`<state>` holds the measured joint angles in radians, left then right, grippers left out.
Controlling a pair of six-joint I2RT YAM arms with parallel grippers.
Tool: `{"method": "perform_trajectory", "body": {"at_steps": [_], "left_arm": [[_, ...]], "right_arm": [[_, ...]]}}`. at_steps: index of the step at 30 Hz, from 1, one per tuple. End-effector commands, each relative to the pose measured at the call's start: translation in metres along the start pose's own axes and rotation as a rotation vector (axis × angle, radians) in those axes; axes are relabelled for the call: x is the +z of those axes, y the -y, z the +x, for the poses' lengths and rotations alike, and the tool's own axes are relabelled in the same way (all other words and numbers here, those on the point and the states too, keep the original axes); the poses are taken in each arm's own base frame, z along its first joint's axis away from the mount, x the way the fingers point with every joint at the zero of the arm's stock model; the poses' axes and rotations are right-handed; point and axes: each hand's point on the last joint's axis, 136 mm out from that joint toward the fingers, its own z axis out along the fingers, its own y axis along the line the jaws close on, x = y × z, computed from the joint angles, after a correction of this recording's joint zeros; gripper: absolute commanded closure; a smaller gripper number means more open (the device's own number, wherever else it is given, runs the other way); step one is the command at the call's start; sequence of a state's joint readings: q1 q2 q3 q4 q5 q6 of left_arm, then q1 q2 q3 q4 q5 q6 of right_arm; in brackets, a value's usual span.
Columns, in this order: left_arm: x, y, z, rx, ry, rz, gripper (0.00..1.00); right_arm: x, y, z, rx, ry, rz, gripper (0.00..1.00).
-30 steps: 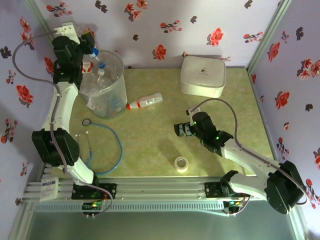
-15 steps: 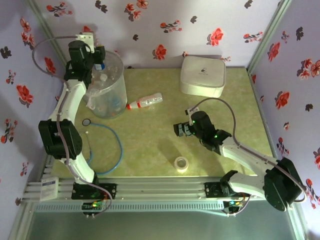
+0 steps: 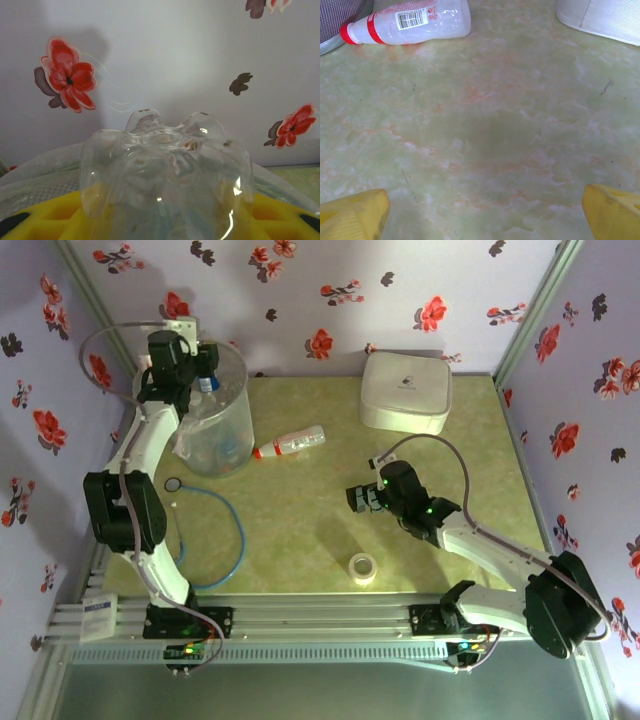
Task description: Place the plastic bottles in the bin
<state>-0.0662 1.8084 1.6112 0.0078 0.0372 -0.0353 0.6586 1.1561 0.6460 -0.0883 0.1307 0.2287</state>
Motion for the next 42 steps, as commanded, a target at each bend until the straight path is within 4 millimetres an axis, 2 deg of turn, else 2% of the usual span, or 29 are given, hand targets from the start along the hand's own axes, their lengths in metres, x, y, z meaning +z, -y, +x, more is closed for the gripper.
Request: {"method": "perform_trajectory", "body": {"at_steps": [1,8,11,14,15,18,20,23,28,31,37,42], "left_arm": [[0.017,-0.006,0.132,-0.003,-0.378,-0.013,1.00],[0.030,-0.001,0.148,-0.064,-0.409,0.011,1.00],[0.028,0.001,0.137,-0.074,-0.377,0.019,1.00],[0.019,0.003,0.111,-0.076,-0.329,0.030,1.00],[0.014,0.004,0.098,-0.074,-0.307,0.032,0.94],[-0.003,0.007,0.060,-0.068,-0.245,0.049,0.61],[-0.014,0.008,0.038,-0.059,-0.213,0.054,0.44],[-0.031,0.009,0.008,-0.042,-0.173,0.057,0.27],[-0.051,0.009,-0.027,-0.021,-0.130,0.057,0.10],[-0.053,0.005,-0.037,-0.022,-0.114,0.044,0.10],[-0.042,0.002,-0.038,-0.069,-0.110,0.038,0.45],[-0.023,0.001,-0.043,-0.084,-0.106,0.036,0.53]], "right_arm": [[-0.001,-0.001,-0.008,0.000,0.009,-0.004,0.01],[0.000,-0.002,-0.007,0.002,0.005,-0.009,0.01],[-0.002,-0.001,-0.007,0.002,0.008,-0.005,0.01],[-0.002,0.000,-0.006,0.001,0.005,-0.002,0.01],[-0.001,0.000,-0.006,0.000,0.005,-0.002,0.01],[0.001,-0.001,-0.006,0.002,0.003,-0.005,0.01],[0.002,-0.003,-0.007,0.004,0.003,-0.012,0.01],[0.004,-0.004,-0.007,0.007,0.000,-0.019,0.01],[0.006,-0.004,-0.006,0.008,-0.004,-0.020,0.01],[0.006,-0.005,-0.006,0.008,-0.006,-0.023,0.01],[0.006,-0.004,-0.003,0.002,-0.014,-0.020,0.01],[0.005,-0.003,-0.002,-0.005,-0.021,-0.017,0.01]]}}
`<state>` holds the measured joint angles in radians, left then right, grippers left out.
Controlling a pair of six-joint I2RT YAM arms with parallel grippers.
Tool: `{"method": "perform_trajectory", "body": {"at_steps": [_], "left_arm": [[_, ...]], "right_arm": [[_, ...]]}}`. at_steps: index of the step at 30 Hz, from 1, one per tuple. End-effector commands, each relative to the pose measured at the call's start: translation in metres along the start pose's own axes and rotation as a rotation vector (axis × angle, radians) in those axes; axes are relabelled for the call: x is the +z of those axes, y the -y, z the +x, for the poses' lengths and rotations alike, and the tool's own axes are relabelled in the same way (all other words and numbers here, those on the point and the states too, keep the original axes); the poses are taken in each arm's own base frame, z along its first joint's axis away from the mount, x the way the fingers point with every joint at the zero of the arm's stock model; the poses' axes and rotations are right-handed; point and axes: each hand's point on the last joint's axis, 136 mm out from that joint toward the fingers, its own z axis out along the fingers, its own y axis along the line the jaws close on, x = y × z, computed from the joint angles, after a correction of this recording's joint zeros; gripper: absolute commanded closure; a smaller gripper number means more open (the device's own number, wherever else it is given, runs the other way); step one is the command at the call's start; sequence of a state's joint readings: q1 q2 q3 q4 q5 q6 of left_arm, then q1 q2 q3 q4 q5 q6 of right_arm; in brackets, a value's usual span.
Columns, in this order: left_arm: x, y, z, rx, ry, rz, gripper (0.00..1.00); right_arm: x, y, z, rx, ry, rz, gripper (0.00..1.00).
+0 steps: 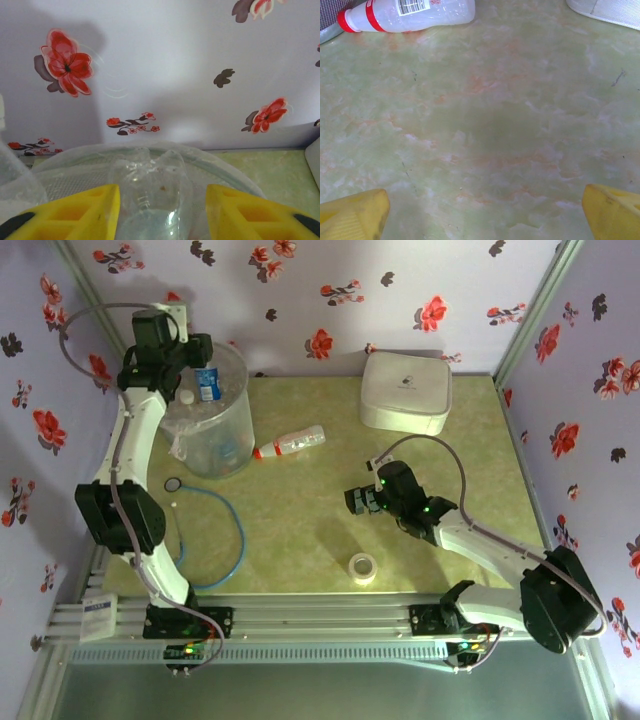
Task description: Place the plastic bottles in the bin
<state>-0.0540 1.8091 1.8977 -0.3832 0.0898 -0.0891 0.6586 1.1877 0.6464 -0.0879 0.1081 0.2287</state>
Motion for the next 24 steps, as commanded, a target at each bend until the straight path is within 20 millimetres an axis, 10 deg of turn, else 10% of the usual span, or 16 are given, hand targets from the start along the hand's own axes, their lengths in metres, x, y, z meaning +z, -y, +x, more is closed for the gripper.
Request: {"method": "perform_trajectory", "body": {"at_steps": [1,6,16,21,24], "left_arm": [[0.013,-0.003,-0.009,-0.021,0.001,-0.001,0.54],[0.037,-0.008,-0.008,-0.031,-0.029,-0.022,0.66],[0.041,0.005,0.062,-0.011,-0.156,0.008,0.96],[0.014,0.011,0.033,-0.018,-0.076,0.027,0.93],[-0.009,0.015,-0.006,-0.011,0.004,0.039,0.62]], "right_arm": [[-0.003,-0.001,-0.010,-0.001,0.014,-0.004,0.01],[0.000,-0.002,-0.010,-0.001,0.008,-0.010,0.01],[0.000,-0.002,-0.007,-0.008,0.000,-0.005,0.01],[0.002,-0.005,-0.011,-0.008,0.001,-0.018,0.01],[0.004,-0.006,-0.011,0.001,0.000,-0.023,0.01]]}}
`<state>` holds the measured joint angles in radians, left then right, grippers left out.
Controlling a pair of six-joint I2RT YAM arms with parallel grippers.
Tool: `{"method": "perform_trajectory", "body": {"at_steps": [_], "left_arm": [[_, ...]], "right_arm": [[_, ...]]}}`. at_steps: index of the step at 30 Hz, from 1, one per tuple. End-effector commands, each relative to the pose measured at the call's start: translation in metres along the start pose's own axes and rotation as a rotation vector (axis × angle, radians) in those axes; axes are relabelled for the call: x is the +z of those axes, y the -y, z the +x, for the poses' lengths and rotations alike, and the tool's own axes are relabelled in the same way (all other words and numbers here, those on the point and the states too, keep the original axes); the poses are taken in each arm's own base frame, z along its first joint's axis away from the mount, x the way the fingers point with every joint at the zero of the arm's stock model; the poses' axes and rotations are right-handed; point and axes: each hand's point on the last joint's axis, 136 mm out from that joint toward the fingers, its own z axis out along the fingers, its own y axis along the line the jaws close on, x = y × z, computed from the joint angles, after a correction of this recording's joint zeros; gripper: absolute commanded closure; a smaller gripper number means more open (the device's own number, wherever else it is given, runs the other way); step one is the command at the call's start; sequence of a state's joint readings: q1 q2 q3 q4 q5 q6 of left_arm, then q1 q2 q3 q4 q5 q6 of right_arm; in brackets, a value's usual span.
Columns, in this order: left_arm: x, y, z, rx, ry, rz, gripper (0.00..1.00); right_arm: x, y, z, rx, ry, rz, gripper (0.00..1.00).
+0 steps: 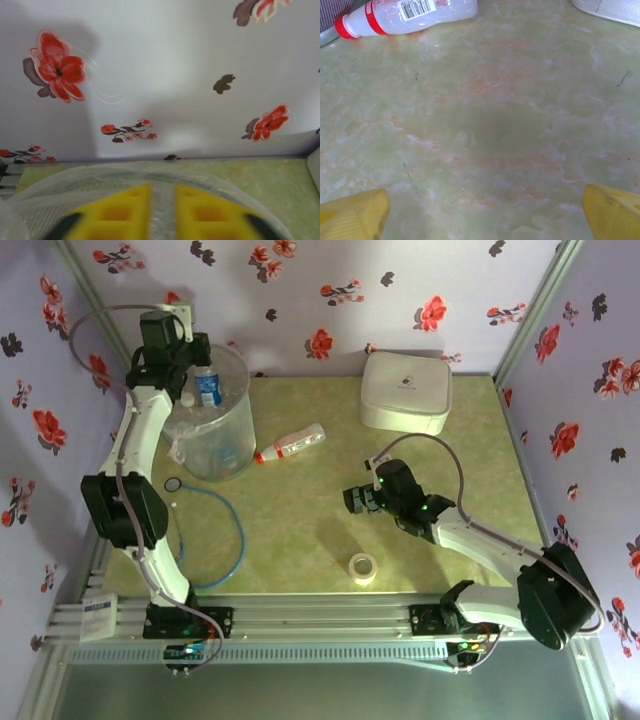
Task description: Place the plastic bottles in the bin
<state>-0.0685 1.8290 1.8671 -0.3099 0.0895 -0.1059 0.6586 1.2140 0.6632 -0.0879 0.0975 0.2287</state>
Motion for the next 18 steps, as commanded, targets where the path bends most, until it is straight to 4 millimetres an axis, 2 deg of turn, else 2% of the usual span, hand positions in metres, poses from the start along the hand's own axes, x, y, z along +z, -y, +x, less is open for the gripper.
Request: {"method": "perform_trajectory", "body": {"at_steps": [1,2,5,10,13,18], "left_arm": [[-0.029,0.009,-0.022,0.000,0.004,0.025,0.53],[-0.036,0.010,-0.033,0.005,0.022,0.026,0.47],[-0.051,0.000,-0.054,0.020,0.051,-0.004,0.36],[-0.063,-0.054,-0.067,-0.109,0.101,-0.108,0.25],[-0.053,-0.075,-0.067,-0.174,0.092,-0.120,0.20],[-0.024,-0.083,-0.063,-0.184,0.045,-0.109,0.16]], "right_arm": [[0.000,-0.004,-0.010,0.004,0.010,-0.015,0.01],[0.001,-0.004,-0.009,0.008,0.008,-0.018,0.01],[0.003,-0.005,-0.007,0.012,-0.001,-0.023,0.01],[0.003,-0.004,-0.004,0.003,-0.005,-0.018,0.01],[0.003,-0.004,-0.004,-0.004,-0.012,-0.019,0.01],[0.002,-0.004,-0.004,-0.003,-0.018,-0.017,0.01]]}}
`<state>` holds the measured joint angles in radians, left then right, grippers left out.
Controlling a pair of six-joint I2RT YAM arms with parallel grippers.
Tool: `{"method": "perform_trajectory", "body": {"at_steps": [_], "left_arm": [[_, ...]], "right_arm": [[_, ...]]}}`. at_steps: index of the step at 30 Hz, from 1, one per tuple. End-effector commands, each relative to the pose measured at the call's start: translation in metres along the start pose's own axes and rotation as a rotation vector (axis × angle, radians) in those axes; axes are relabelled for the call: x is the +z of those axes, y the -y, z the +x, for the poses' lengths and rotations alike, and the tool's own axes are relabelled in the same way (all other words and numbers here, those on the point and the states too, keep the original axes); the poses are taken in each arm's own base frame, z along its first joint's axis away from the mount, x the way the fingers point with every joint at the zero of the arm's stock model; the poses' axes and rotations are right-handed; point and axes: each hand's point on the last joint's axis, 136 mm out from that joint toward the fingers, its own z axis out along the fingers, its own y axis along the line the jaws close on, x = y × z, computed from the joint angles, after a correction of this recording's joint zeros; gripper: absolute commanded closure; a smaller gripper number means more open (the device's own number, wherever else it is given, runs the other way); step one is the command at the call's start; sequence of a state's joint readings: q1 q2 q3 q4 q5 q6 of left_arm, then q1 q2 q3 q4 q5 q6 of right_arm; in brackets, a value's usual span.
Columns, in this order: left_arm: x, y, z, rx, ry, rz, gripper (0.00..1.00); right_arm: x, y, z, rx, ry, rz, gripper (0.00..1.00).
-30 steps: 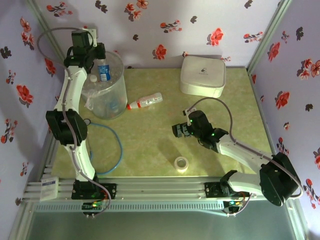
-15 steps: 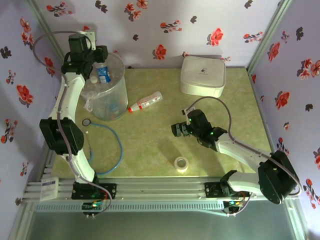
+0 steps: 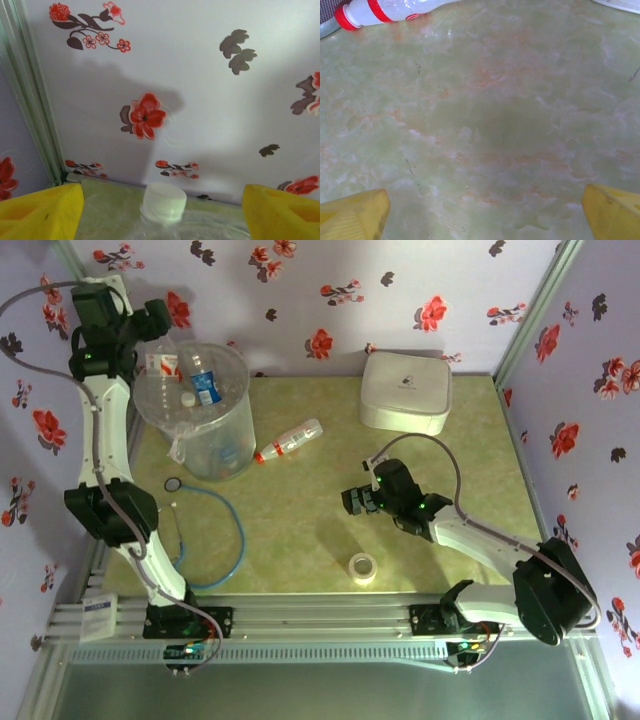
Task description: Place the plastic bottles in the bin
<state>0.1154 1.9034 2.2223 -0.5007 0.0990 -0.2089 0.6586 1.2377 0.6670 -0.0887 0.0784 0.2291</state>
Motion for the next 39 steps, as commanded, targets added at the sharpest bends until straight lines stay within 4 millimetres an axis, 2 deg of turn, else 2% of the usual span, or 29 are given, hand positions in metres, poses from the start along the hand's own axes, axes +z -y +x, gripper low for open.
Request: {"method": "perform_trajectory", "body": {"at_steps": [1,5,9,10,13,15,18,22,25,28,30,34,39], "left_arm": [[0.023,0.008,0.020,-0.025,-0.083,0.034,0.16],[0.039,0.007,0.036,-0.019,-0.146,0.044,0.16],[0.044,0.005,0.059,0.009,-0.223,0.047,0.18],[0.044,0.004,0.064,0.015,-0.238,0.046,0.20],[0.043,0.002,0.073,0.029,-0.268,0.042,0.35],[0.039,0.003,0.072,0.032,-0.259,0.045,0.46],[0.030,0.006,0.061,0.035,-0.203,0.052,0.60],[0.012,0.011,0.044,0.041,-0.123,0.070,0.71],[-0.009,0.015,0.032,0.053,-0.034,0.083,0.79],[-0.030,0.017,0.032,0.063,0.041,0.094,0.85],[-0.040,0.017,0.041,0.081,0.066,0.099,0.88],[-0.049,0.012,0.085,0.126,0.029,0.101,0.90],[-0.050,0.006,0.137,0.209,-0.131,0.091,0.95]], "right_arm": [[-0.003,-0.001,-0.008,-0.003,0.005,0.000,0.01],[-0.003,0.001,-0.005,-0.003,-0.002,0.011,0.01],[-0.003,0.001,-0.006,-0.004,-0.002,0.011,0.01],[-0.003,0.001,-0.005,-0.004,-0.004,0.011,0.01],[-0.002,0.000,-0.006,-0.007,-0.005,0.010,0.01],[-0.001,-0.001,-0.007,-0.007,-0.005,0.008,0.01],[0.000,-0.001,-0.007,-0.003,-0.007,0.005,0.01],[0.001,-0.002,-0.006,-0.002,-0.009,0.005,0.01],[0.001,-0.002,-0.006,-0.003,-0.010,0.005,0.01],[0.001,-0.002,-0.006,-0.006,-0.011,0.004,0.01],[0.002,-0.003,-0.006,-0.008,-0.011,0.001,0.01],[0.003,-0.006,-0.008,-0.009,-0.011,-0.008,0.01],[0.004,-0.006,-0.008,-0.013,-0.019,-0.007,0.01]]}}
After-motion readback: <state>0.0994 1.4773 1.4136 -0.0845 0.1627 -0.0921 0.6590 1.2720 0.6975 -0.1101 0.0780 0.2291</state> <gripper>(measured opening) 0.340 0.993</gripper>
